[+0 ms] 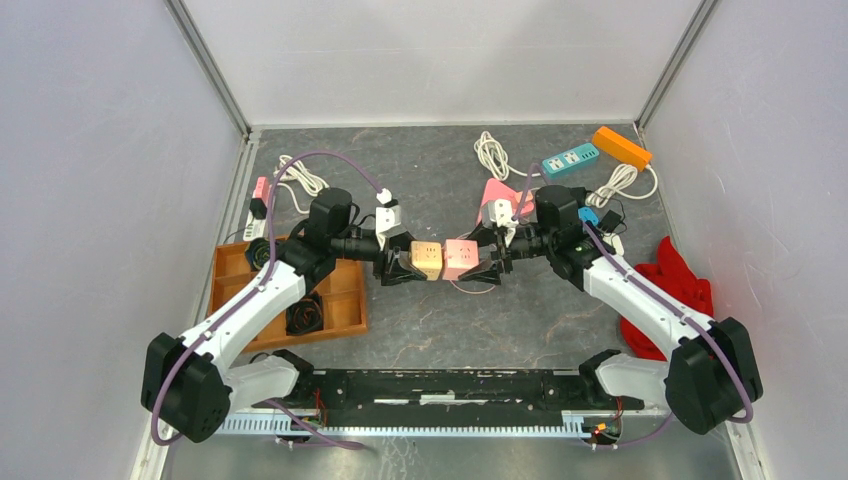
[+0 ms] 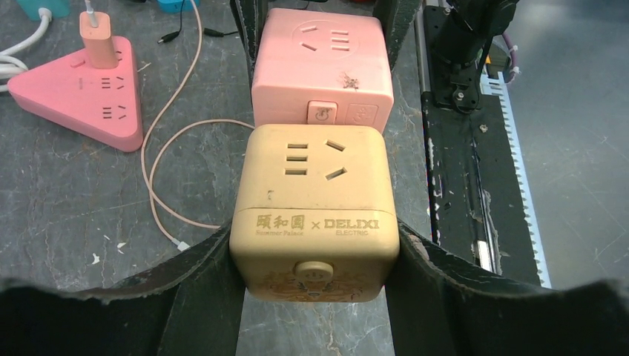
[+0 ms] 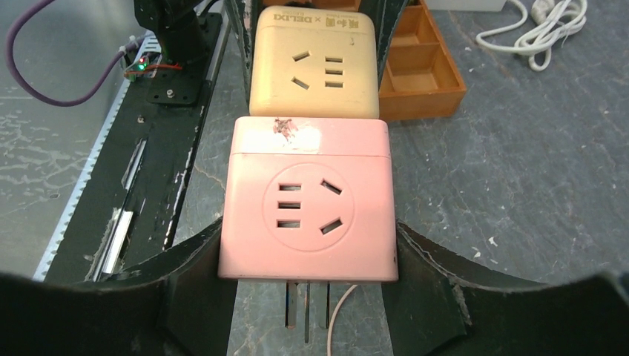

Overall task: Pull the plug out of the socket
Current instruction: Remove the plug from the socket.

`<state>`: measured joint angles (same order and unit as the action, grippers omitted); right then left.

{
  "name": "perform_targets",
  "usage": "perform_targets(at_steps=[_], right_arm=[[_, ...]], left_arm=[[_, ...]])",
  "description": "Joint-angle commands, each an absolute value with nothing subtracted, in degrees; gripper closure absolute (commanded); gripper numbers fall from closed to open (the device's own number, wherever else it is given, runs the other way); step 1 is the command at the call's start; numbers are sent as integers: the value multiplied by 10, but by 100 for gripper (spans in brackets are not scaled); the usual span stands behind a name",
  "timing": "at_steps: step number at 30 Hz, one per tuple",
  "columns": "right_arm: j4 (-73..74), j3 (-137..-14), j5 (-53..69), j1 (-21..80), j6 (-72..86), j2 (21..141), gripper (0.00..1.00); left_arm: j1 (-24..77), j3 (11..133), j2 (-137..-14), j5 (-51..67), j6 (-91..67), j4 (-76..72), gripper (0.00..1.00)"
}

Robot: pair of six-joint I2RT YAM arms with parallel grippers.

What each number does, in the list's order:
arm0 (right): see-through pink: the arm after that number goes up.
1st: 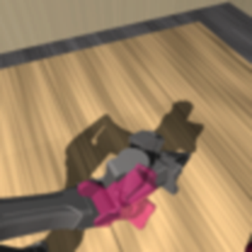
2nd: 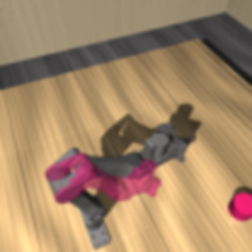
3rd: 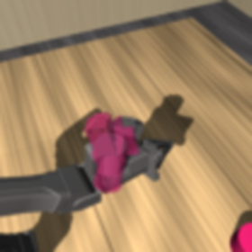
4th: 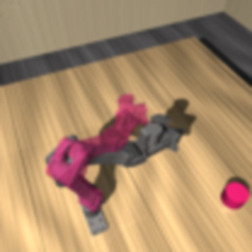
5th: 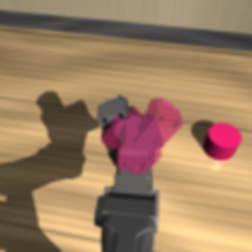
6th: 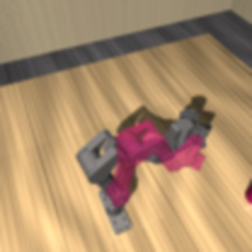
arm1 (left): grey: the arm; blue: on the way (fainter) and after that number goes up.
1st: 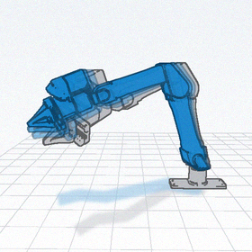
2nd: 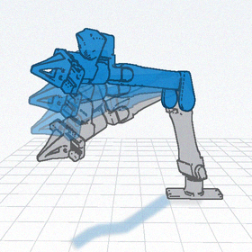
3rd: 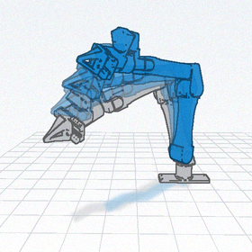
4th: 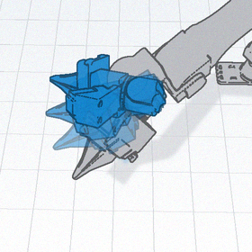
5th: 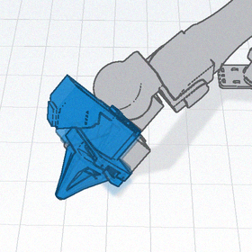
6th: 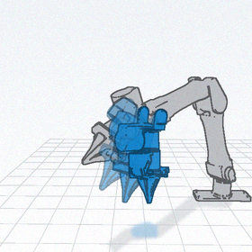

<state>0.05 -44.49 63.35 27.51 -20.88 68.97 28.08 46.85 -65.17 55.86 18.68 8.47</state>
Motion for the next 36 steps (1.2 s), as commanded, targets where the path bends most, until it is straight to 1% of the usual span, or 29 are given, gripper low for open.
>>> perform_targets(at_steps=[1,3,5,8,11,14,17,19,20,22,26,36], right_arm=[[24,-468,664,311,-239,692,100],[-47,-447,655,287,-164,693,100],[-104,-424,615,265,-104,691,100],[-131,-408,549,256,-69,691,100],[-145,-400,525,256,-49,693,100],[-156,-397,555,260,-47,693,100],[-166,-397,629,290,-60,688,100],[-142,-407,678,317,-98,688,100],[-108,-416,695,330,-128,690,100],[-25,-444,700,344,-213,696,100],[86,-482,674,342,-309,698,100],[79,-484,716,218,-289,670,100]], left_arm=[[279,496,-657,538,178,-4,98],[279,498,-658,538,176,-3,98],[278,498,-659,542,169,-6,98],[277,500,-663,548,154,-17,98],[276,502,-666,547,147,-17,98],[276,502,-664,541,150,-12,98],[275,503,-665,541,151,-12,98],[274,504,-667,541,154,-9,98],[273,504,-667,541,156,-7,98],[270,504,-667,541,163,-3,98],[264,507,-658,539,189,24,98],[232,504,-622,521,203,32,98]])
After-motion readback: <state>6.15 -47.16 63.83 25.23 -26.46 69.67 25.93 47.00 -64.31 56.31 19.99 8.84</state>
